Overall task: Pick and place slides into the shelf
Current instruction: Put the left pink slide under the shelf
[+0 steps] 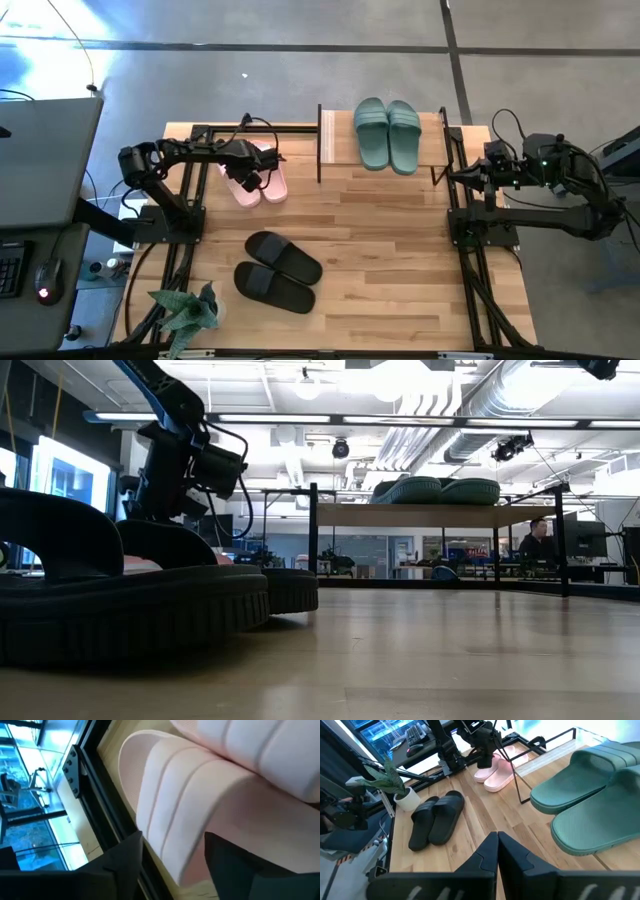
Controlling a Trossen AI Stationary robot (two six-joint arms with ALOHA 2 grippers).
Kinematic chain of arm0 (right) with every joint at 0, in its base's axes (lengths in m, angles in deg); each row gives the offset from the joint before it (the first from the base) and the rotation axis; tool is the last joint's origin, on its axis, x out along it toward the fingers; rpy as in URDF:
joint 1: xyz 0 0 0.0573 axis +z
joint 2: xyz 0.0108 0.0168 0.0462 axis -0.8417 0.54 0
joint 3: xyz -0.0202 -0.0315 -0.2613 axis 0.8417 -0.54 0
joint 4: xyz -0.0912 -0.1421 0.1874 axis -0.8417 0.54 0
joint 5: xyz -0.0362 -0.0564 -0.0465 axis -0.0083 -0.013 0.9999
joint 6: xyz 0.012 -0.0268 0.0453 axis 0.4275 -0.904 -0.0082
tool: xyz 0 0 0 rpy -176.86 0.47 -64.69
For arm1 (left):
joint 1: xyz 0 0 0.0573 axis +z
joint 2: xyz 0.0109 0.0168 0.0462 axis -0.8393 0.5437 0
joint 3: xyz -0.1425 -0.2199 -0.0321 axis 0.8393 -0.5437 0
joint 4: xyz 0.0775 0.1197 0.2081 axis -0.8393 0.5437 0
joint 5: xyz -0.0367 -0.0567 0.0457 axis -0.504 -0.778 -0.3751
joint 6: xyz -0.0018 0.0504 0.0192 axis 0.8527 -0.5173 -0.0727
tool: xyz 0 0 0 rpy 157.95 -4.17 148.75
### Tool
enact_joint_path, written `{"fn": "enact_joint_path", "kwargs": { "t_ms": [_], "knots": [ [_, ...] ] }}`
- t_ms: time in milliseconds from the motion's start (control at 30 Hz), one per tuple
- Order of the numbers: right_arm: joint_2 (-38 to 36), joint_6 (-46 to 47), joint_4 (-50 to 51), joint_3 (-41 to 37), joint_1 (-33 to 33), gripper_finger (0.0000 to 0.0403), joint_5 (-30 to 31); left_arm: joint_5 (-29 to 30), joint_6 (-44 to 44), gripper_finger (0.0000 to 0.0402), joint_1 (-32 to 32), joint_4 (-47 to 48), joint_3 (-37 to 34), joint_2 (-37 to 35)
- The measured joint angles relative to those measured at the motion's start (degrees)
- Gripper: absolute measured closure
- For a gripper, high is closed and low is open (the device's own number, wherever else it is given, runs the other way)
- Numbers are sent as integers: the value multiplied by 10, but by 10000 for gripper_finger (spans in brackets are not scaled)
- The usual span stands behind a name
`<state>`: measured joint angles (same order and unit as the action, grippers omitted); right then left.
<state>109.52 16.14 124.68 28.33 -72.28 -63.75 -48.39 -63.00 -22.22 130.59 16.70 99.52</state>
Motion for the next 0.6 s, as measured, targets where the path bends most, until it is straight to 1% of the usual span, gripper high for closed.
{"fn": "enact_joint_path", "kwargs": {
  "t_ms": [100, 367, 600],
  "knots": [
    [0, 10, 0, 0, 0, 401, 0, -3, -6, 243, 10, -2, 0, 0],
    [0, 9, 0, 0, 0, 401, 2, -9, -12, 333, 8, -6, 0, 0],
    [0, 9, 0, 0, 0, 401, 12, -18, -12, 393, 8, -6, 0, 0]
  ]
}}
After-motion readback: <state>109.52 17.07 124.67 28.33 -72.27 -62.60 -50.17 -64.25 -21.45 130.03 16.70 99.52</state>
